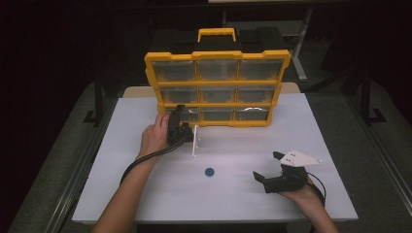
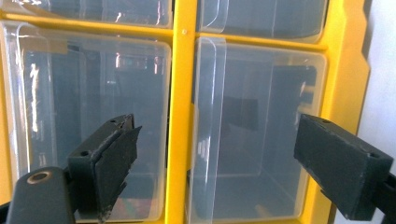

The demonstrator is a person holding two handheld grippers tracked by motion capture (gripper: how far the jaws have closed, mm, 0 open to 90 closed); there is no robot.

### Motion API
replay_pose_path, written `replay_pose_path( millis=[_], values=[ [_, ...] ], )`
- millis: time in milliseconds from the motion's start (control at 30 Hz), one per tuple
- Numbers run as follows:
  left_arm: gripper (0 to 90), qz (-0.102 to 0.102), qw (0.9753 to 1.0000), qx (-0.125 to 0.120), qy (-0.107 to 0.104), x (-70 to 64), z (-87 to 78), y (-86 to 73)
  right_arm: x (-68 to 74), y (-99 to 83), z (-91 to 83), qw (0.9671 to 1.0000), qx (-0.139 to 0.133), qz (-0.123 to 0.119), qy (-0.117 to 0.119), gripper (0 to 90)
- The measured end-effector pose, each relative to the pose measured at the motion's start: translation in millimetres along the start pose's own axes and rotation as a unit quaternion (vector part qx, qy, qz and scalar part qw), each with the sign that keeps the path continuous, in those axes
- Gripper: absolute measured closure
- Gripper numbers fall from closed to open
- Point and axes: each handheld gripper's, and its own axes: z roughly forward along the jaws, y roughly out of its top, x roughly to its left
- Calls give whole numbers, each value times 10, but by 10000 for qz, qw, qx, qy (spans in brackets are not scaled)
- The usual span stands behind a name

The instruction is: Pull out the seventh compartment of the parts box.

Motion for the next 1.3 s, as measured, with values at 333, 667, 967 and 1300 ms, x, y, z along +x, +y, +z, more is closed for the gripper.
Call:
replay_pose_path(
  millis=[333,667,967,1300],
  values=[
    [146,68,9998,187,92,-14,8,1,-2,0,-3,10000,1,1,-5,0],
    [197,27,9994,258,229,11,7,-17,0,0,-6,10000,0,9,-13,0],
    [241,13,9992,281,294,22,-1,-16,1,1,-7,10000,-3,11,-15,0],
    [301,29,9992,295,261,18,0,-13,0,0,-9,10000,1,3,-15,0]
  ],
)
